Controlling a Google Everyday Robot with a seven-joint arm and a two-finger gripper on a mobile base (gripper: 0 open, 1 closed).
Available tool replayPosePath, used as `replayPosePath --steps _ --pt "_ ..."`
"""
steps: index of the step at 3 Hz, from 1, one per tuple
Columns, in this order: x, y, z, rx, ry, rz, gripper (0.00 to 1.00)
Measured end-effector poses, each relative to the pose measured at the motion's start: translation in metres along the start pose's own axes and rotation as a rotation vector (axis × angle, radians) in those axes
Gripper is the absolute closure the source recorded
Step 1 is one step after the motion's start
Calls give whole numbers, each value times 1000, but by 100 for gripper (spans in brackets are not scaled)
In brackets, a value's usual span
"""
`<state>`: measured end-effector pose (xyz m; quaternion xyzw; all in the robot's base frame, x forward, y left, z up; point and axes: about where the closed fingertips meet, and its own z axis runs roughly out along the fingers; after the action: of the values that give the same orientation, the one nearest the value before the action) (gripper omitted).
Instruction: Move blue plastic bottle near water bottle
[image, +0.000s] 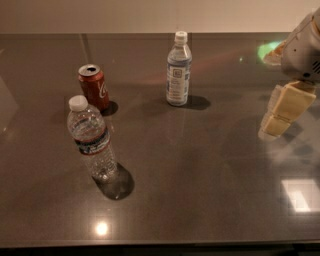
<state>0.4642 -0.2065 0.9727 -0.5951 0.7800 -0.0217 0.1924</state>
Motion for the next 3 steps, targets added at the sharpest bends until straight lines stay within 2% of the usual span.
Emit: replayPosePath --steps 2,3 --pt "-35 -46 31 8 -117 42 0" --pt "-62 -67 47 0 -209 56 0"
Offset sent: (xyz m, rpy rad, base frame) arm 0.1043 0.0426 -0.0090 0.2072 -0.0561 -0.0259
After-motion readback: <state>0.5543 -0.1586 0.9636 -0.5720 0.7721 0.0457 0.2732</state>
